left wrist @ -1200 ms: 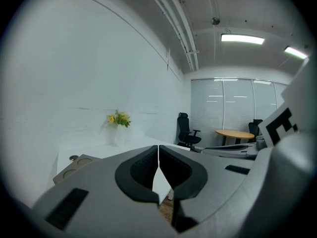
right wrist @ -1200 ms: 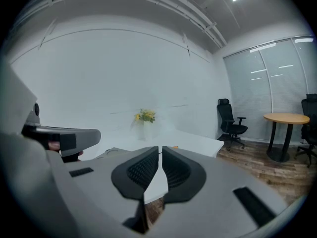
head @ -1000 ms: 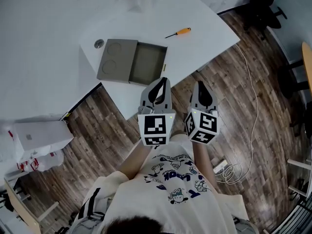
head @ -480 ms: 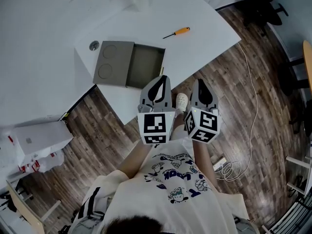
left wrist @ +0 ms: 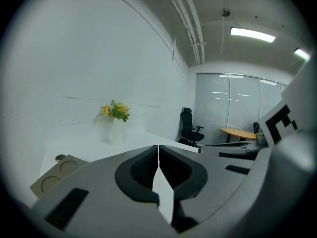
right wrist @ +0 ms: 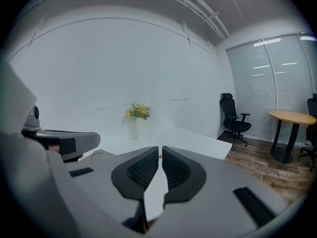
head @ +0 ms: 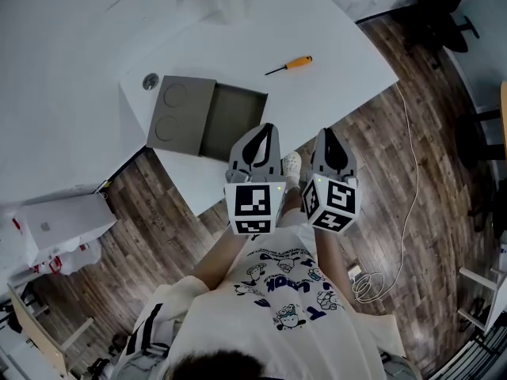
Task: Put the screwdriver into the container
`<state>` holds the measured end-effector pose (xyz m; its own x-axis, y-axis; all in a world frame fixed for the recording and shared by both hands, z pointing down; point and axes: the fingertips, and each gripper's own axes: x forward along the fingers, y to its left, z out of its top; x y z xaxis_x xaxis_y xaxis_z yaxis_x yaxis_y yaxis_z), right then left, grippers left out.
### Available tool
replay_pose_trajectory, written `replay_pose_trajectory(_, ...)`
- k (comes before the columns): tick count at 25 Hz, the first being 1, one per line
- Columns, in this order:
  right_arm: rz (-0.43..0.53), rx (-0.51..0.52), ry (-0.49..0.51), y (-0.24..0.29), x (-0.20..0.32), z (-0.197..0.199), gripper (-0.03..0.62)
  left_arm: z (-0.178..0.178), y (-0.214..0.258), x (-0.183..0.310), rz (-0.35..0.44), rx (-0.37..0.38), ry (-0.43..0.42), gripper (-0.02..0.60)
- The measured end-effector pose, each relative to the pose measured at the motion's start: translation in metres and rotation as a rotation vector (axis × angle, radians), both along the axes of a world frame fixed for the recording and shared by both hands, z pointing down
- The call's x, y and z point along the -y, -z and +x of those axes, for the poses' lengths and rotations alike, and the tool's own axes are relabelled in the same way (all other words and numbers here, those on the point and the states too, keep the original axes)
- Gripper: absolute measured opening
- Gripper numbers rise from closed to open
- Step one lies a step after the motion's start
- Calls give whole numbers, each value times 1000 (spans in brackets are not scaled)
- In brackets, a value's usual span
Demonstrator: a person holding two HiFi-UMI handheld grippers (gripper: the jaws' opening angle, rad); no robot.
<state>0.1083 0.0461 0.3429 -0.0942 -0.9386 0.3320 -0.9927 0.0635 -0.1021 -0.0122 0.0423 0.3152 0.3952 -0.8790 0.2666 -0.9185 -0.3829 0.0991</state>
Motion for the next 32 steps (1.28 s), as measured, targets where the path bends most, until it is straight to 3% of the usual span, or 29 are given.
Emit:
replay_pose_trajectory(18,-45,9,103,-14,107,32,41,33,-17,99,-62,12,79,20)
replay_pose_trajectory(32,-98,24,158,-29,177,70,41,61,-43,167,-144,93,113,20)
